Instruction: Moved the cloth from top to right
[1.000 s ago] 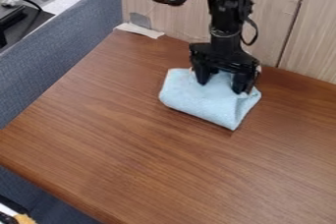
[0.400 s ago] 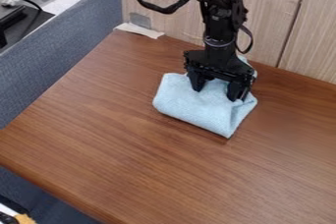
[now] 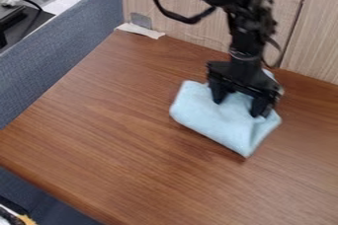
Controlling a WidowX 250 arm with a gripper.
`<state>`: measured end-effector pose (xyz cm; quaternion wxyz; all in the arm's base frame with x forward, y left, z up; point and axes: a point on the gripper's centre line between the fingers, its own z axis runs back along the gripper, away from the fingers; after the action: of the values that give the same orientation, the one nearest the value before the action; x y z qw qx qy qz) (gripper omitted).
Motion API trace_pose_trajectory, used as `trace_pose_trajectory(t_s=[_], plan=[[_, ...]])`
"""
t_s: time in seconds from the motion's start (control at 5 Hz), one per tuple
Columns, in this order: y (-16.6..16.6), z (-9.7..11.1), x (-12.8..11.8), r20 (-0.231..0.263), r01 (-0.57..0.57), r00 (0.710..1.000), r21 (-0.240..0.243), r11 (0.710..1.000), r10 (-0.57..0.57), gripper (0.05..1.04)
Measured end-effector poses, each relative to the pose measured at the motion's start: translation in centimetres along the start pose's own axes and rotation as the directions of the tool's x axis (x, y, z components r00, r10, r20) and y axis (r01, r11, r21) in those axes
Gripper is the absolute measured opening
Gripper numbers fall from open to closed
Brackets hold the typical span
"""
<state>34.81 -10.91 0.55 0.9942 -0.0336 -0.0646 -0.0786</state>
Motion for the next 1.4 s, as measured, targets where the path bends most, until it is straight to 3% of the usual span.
trace_pose_trajectory(t_s=[0.4,0.6,1.0,1.2,1.4], plan=[[-4.3,0.1,-2.7,-0.01,0.143,0.99,-0.011,0.99,-0.143,1.0],[-4.3,0.1,-3.1,-0.019,0.153,0.988,-0.002,0.988,-0.153,1.0],[-3.9,1.5,-2.7,-0.004,0.112,0.994,-0.034,0.993,-0.112,0.999],[-3.8,3.2,-2.1,0.041,0.109,0.993,-0.034,0.993,-0.108,1.0],[-3.5,6.4,-1.3,0.132,0.115,0.985,-0.036,0.993,-0.109,1.0]])
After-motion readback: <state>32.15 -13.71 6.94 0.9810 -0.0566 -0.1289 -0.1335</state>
